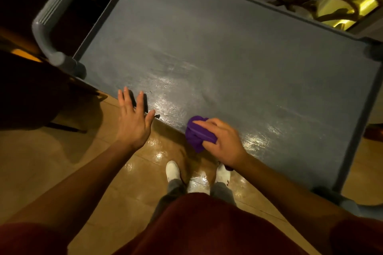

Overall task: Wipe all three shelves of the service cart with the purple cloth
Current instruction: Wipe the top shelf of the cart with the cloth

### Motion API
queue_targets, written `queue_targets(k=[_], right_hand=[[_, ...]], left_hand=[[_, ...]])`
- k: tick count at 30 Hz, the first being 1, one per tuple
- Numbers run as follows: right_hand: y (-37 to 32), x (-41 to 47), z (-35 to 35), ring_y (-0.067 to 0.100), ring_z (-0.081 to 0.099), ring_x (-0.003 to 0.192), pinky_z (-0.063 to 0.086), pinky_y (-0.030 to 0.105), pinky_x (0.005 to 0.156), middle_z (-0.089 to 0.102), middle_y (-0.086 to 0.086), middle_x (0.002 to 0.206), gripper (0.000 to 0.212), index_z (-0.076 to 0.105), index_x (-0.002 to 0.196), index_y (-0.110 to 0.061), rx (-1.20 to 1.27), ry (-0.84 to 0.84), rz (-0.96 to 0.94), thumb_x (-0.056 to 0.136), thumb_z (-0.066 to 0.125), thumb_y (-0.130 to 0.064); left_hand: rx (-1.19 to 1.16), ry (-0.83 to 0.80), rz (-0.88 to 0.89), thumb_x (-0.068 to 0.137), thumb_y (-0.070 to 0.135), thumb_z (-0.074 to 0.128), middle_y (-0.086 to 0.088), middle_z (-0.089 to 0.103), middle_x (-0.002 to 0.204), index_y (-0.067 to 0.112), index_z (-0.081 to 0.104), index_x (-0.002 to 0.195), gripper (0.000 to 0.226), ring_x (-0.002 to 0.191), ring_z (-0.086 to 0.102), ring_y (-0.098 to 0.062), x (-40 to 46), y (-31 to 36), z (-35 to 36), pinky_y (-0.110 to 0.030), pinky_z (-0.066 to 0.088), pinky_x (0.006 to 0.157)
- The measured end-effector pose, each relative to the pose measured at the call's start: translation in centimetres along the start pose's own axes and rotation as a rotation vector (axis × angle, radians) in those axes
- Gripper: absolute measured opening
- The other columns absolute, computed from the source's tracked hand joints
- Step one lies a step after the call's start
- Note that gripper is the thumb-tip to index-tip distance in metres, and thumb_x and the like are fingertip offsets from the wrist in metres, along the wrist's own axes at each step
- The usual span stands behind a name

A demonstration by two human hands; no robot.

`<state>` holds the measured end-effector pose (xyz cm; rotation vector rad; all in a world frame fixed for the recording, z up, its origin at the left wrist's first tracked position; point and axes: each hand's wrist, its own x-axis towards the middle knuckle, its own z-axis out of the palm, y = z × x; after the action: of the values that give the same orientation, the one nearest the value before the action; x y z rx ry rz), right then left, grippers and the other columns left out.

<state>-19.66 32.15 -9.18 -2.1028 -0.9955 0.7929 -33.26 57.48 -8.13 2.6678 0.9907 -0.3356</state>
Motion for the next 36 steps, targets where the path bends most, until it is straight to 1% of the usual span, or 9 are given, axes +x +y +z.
queue_targets(k=[5, 9, 18, 20, 22, 23, 27, 32, 36], right_hand=[[-2.3, 3.3, 1.2, 0.018, 0.055, 0.114, 0.049, 0.029, 0.09, 0.065, -0.002, 0.129, 0.059, 0.055, 0.142, -0.029, 0.012, -0.004, -0.075, 0.083, 0.06, -0.024], [-2.9, 5.4, 1.2, 0.02, 0.054, 0.114, 0.048, 0.033, 0.092, 0.066, -0.002, 0.131, 0.057, 0.058, 0.139, -0.029, 0.032, -0.022, -0.105, 0.084, 0.062, -0.017], [-9.3, 12.5, 4.7, 0.023, 0.058, 0.122, 0.047, 0.04, 0.104, 0.065, -0.004, 0.136, 0.053, 0.062, 0.134, -0.027, 0.065, 0.062, -0.158, 0.086, 0.064, -0.005], [-11.2, 15.0, 6.1, 0.023, 0.055, 0.125, 0.046, 0.041, 0.107, 0.063, -0.003, 0.139, 0.053, 0.06, 0.137, -0.026, 0.076, 0.075, -0.144, 0.088, 0.063, -0.005], [-12.8, 17.0, 7.0, 0.022, 0.052, 0.122, 0.048, 0.041, 0.103, 0.063, -0.004, 0.137, 0.052, 0.06, 0.137, -0.026, 0.024, 0.063, -0.151, 0.088, 0.066, -0.008], [-13.2, 17.6, 7.2, 0.021, 0.053, 0.119, 0.05, 0.041, 0.1, 0.065, -0.005, 0.134, 0.05, 0.061, 0.135, -0.027, -0.016, 0.055, -0.157, 0.088, 0.067, -0.01], [-11.3, 15.9, 5.6, 0.025, 0.058, 0.109, 0.051, 0.04, 0.093, 0.07, -0.004, 0.122, 0.045, 0.068, 0.125, -0.031, -0.128, -0.087, -0.153, 0.082, 0.065, -0.014], [-6.1, 7.8, -0.4, 0.024, 0.069, 0.092, 0.055, 0.034, 0.08, 0.077, 0.0, 0.097, 0.032, 0.077, 0.106, -0.029, -0.171, -0.203, 0.053, 0.078, 0.069, -0.016], [-5.5, 3.2, -6.6, 0.027, 0.068, 0.078, 0.057, 0.038, 0.069, 0.069, -0.001, 0.072, 0.018, 0.072, 0.091, -0.026, -0.375, -0.252, 0.255, 0.074, 0.066, -0.031]], left_hand=[[-0.107, 0.01, 0.015, 0.102, 0.061, 0.016, -0.004, -0.018, 0.168, 0.032, 0.006, 0.16, 0.066, 0.152, -0.023, -0.028, 0.3, -1.0, 1.0, -0.055, 0.006, 0.12], [-0.194, -0.089, 0.095, 0.099, 0.069, 0.012, 0.019, -0.023, 0.165, 0.044, -0.001, 0.157, 0.065, 0.151, -0.024, -0.01, 1.3, -4.6, 0.5, -0.061, 0.015, 0.121], [-0.55, -0.111, -0.001, 0.092, 0.079, 0.016, 0.009, -0.01, 0.169, 0.04, 0.007, 0.159, 0.079, 0.151, -0.023, -0.012, 1.6, -3.1, -1.6, -0.047, -0.005, 0.122], [-0.773, -0.087, -0.041, 0.092, 0.078, 0.021, 0.009, 0.001, 0.169, 0.037, 0.011, 0.159, 0.079, 0.154, -0.005, -0.005, 1.7, -2.6, -2.6, -0.041, 0.005, 0.125], [-0.957, -0.023, -0.09, 0.091, 0.079, 0.023, 0.011, 0.009, 0.164, 0.03, 0.0, 0.161, 0.088, 0.141, 0.02, 0.018, 1.7, -1.9, -3.4, -0.018, 0.025, 0.119], [-1.001, 0.004, -0.119, 0.09, 0.079, 0.024, 0.01, 0.008, 0.164, 0.029, -0.005, 0.16, 0.09, 0.138, 0.022, 0.02, 1.8, -1.7, -3.8, -0.015, 0.027, 0.116], [-0.975, -0.024, -0.211, 0.079, 0.089, 0.023, -0.001, -0.007, 0.17, 0.038, -0.009, 0.158, 0.098, 0.156, 0.002, -0.022, 2.5, -2.2, -3.9, -0.052, 0.012, 0.125], [-0.84, -0.033, -0.245, 0.066, 0.099, 0.015, 0.005, -0.011, 0.169, 0.047, -0.005, 0.155, 0.105, 0.155, 0.0, -0.025, 2.3, -2.2, -4.1, -0.054, 0.007, 0.119], [-0.788, -0.112, -0.19, 0.089, 0.079, 0.025, -0.002, 0.005, 0.17, 0.037, 0.006, 0.159, 0.084, 0.155, 0.012, -0.029, 2.4, -2.7, -6.1, -0.057, 0.015, 0.122]])
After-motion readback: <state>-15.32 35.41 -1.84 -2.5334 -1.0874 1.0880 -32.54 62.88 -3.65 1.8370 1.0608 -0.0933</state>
